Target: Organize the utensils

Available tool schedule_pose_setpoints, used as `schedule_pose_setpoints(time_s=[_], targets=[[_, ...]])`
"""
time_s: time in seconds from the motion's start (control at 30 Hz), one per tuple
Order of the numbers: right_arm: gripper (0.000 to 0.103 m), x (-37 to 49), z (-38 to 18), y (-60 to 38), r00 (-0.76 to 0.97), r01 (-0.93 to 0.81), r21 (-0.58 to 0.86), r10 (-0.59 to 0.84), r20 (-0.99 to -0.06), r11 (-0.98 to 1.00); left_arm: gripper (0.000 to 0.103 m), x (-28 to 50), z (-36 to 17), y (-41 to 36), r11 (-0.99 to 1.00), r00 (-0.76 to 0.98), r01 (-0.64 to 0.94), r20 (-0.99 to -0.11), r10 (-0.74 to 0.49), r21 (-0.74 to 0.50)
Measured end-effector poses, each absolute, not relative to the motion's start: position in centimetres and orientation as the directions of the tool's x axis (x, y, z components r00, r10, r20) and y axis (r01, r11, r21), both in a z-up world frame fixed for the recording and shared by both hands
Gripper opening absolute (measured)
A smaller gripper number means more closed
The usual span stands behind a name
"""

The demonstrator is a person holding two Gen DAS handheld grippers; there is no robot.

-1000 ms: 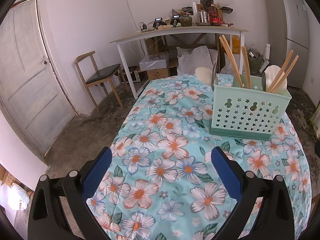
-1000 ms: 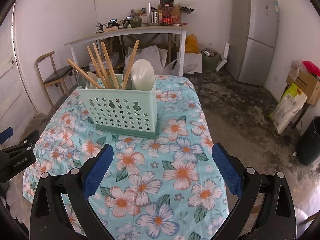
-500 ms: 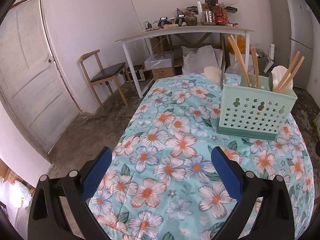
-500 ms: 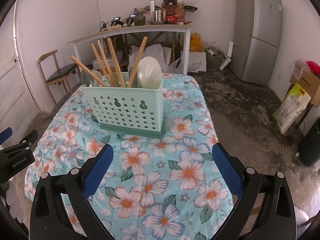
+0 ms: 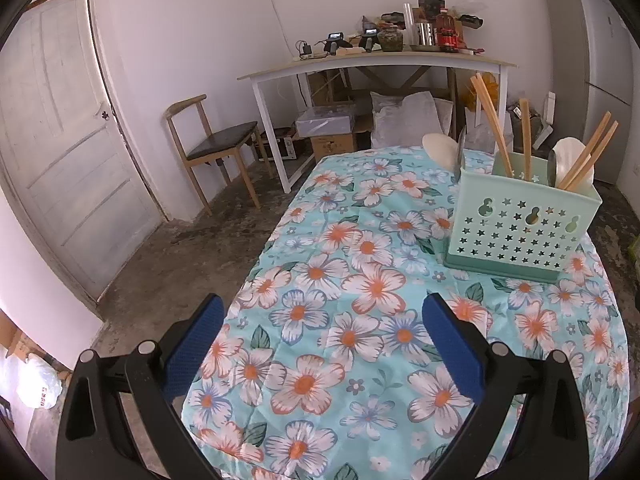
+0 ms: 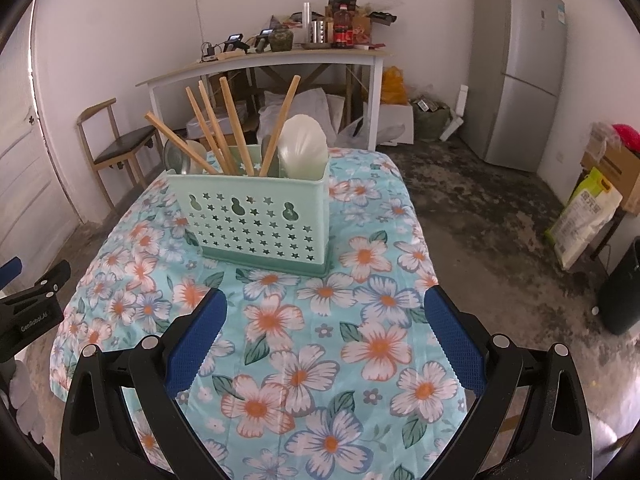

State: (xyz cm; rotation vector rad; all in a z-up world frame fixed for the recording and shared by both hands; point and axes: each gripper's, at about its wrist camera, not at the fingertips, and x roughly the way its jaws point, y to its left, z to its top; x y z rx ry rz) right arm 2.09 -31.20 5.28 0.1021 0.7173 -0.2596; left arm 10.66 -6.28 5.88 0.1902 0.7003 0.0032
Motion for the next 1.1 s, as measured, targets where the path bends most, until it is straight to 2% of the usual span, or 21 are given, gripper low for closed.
schedule_pose_setpoints(time_s=[1.1], targets=[[0.095, 2.15, 5.25, -31.38, 0.723, 0.263, 0.002, -0.195, -0.663, 0.965, 0.097, 10.65, 5.79, -6.68, 0.982, 0.763, 0.066, -0.643, 0.064, 0.176]])
